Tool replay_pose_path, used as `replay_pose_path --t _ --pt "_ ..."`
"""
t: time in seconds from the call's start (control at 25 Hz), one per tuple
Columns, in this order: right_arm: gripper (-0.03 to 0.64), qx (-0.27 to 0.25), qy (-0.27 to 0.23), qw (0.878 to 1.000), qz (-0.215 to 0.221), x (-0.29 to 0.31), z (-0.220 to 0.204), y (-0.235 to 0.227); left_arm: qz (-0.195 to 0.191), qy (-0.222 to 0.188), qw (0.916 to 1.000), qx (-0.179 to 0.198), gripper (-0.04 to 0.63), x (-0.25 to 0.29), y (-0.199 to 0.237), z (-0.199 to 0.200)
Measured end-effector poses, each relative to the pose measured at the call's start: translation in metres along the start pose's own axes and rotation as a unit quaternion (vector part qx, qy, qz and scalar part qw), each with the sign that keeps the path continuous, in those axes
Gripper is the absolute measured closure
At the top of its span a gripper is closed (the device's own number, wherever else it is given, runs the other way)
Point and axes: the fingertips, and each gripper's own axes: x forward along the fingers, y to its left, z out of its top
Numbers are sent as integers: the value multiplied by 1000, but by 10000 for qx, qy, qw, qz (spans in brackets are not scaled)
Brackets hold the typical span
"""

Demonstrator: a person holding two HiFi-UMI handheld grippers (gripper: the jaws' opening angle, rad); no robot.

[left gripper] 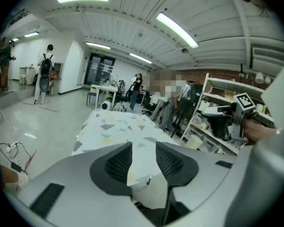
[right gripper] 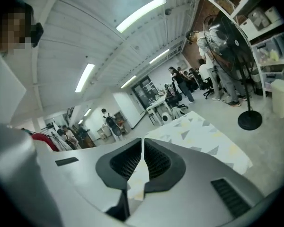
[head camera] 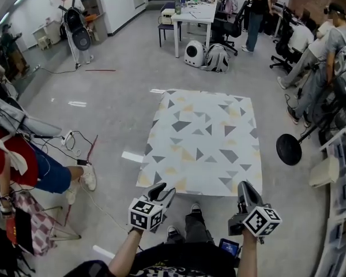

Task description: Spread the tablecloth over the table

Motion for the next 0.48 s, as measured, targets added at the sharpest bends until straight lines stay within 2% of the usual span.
replay_pose_path --t 0.08,0.24,0.48 --pt "589 54 56 9995 309 -4 -3 27 -287 -225 9993 128 430 -19 -20 16" --pt "600 -182 90 9972 723 -12 -5 72 -712 -706 9946 278 448 -55 -51 39" --pt "603 -327 143 9916 1244 -28 -14 119 -1026 -1181 9859 589 486 -94 -80 67"
